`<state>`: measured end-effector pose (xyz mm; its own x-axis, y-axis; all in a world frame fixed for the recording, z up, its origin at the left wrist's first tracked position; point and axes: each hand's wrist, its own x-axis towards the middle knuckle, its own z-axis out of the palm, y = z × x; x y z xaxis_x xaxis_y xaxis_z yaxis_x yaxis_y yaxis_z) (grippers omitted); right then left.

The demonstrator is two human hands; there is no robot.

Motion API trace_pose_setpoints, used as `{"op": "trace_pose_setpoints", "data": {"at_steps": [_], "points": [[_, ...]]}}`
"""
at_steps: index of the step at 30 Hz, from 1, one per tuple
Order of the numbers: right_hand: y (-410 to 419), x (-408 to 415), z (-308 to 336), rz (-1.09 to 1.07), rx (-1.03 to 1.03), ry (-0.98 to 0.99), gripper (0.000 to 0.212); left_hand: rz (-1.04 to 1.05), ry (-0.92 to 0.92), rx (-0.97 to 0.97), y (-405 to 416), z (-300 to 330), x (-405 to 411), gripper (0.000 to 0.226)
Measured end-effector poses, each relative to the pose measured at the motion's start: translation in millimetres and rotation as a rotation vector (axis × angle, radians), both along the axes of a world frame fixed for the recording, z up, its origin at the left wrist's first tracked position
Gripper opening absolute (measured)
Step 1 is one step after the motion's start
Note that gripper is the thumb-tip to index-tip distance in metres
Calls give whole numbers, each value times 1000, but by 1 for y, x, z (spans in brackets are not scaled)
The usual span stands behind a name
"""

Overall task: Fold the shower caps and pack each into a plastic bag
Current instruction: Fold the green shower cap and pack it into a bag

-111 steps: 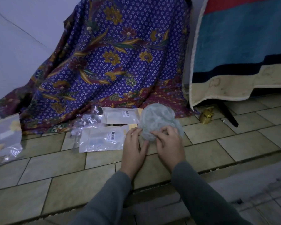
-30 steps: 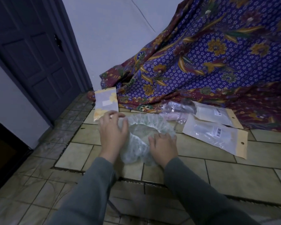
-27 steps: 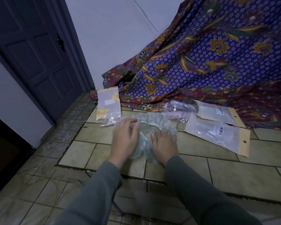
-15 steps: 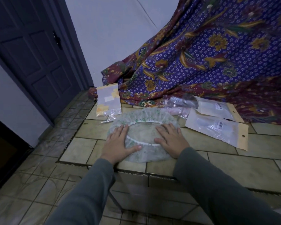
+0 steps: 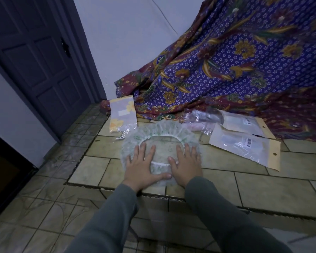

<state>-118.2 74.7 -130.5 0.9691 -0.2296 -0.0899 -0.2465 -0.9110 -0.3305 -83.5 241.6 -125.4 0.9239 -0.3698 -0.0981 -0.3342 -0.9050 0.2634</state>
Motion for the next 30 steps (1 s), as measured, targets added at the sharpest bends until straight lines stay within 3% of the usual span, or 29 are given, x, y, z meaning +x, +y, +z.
{"op": "trace_pose_setpoints", "data": {"at_steps": [4, 6, 8, 10, 13, 15, 20, 25, 30], "points": [[-6, 0, 4, 53, -12, 38, 69, 1, 112, 57, 2, 15, 1, 125], [-12, 0, 14, 65, -48, 42, 71, -2, 94, 94, 0, 30, 4, 111], [-19, 3, 33, 68, -178, 76, 67, 10, -46, 101, -3, 45, 10, 85], [-20, 10, 57, 86, -294, 95, 57, 25, -161, 68, -8, 59, 19, 76], [-15, 26, 74, 133, -301, -108, 41, -18, -160, 23, -18, 67, 27, 95], [-11, 35, 67, 184, -279, -237, 42, -55, -97, 60, -25, 65, 30, 112], [-7, 43, 37, 297, -221, 0, 60, -137, 105, 166, -25, 55, 45, 136], [-14, 35, 7, 175, -97, 9, 64, -142, 162, 89, -12, 27, 50, 127], [-22, 26, 1, 64, -86, -5, 71, 2, 75, 90, -14, 8, 46, 110]]}}
